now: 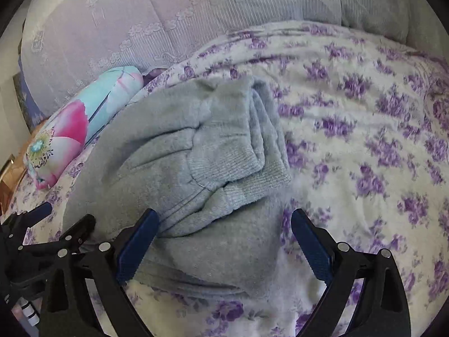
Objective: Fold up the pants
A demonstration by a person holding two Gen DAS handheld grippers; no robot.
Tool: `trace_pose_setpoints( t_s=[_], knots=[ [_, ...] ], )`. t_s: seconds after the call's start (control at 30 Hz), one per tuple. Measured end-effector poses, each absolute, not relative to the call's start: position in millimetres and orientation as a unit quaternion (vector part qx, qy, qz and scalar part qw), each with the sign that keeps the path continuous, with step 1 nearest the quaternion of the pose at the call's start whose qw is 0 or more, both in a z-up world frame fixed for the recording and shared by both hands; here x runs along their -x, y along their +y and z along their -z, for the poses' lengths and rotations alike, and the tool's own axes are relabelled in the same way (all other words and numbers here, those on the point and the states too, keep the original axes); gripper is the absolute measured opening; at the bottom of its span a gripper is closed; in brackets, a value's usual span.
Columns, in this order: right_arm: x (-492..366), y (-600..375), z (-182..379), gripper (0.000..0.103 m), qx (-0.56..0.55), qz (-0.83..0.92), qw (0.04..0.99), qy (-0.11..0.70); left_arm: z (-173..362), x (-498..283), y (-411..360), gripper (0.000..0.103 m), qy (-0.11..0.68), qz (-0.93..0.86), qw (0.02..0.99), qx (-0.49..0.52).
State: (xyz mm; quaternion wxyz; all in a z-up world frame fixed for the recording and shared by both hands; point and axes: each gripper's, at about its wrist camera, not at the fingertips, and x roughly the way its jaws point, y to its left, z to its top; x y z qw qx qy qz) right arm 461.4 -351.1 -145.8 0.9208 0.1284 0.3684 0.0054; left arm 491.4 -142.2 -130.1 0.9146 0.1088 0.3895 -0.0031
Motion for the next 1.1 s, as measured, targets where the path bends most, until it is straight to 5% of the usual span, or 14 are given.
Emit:
trace_pose_setpoints(
  t_s=[0.13,0.37,0.53,0.63,1.1],
  knots=[
    [-451.2,-353.9,151.1,0.096,-0.125,-0.003,0.916,0.380,119.1,-482.0,-118.9,0.099,0.389,0.010,0.920,-0.042],
    [-425.6,-348.3,107.7,0.096,-0.131,-0.013,0.959,0.253,114.3,-466.8,-91.1,0.099,0.379,-0.027,0.925,-0.018],
    [-461.1,-334.5,129.5,0.096,-0.070,0.011,0.946,0.316,116.3,-464.4,-104.9,0.098,0.363,-0.036,0.929,-0.057],
    [-466.0,-352.5,142.0,0.096,-0.122,-0.010,0.930,0.348,118.0,-465.9,-106.6,0.098,0.368,-0.024,0.928,-0.061],
    [-364.3,-371.1,53.7,0.098,-0.221,-0.035,0.959,0.176,67.8,-423.7,-111.5,0.098,0.322,0.013,0.946,-0.033]
  ],
)
